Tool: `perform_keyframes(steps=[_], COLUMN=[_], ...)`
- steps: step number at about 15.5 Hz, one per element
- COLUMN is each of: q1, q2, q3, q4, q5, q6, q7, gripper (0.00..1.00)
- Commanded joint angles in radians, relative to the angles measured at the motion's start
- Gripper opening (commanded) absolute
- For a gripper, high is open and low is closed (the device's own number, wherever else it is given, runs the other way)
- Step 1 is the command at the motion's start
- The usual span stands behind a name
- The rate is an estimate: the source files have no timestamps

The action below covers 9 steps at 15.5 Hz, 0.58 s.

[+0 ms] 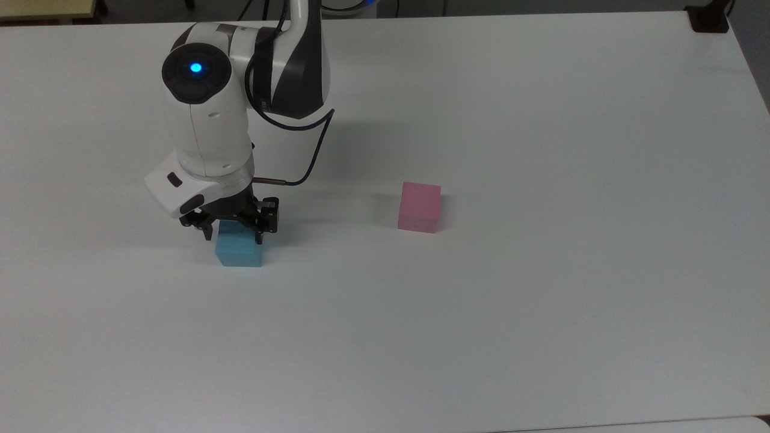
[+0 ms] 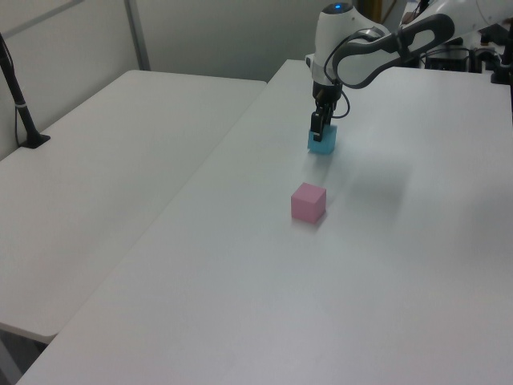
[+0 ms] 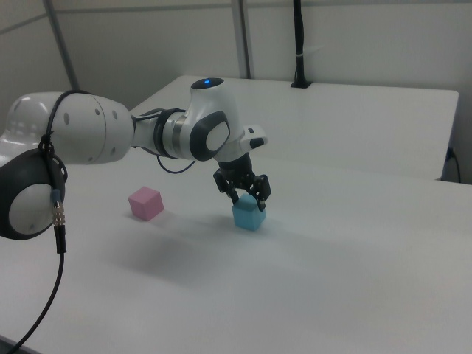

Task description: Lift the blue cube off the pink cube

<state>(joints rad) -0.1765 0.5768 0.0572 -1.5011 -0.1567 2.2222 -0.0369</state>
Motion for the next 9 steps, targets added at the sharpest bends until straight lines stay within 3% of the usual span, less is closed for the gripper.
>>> perform_keyframes(steps=[1, 5, 9], q1=[0.005, 0.002, 0.002], q2=[0.008, -0.012, -0.136], q3=[0.001, 0.003, 0.007], q4=[0.015, 0.018, 0.018], q5=[-0.017, -0.001, 0.014], q6=[0.005, -0.001, -0.109], q7=[0.012, 0.015, 0.103], gripper=[1.00, 1.00, 1.00])
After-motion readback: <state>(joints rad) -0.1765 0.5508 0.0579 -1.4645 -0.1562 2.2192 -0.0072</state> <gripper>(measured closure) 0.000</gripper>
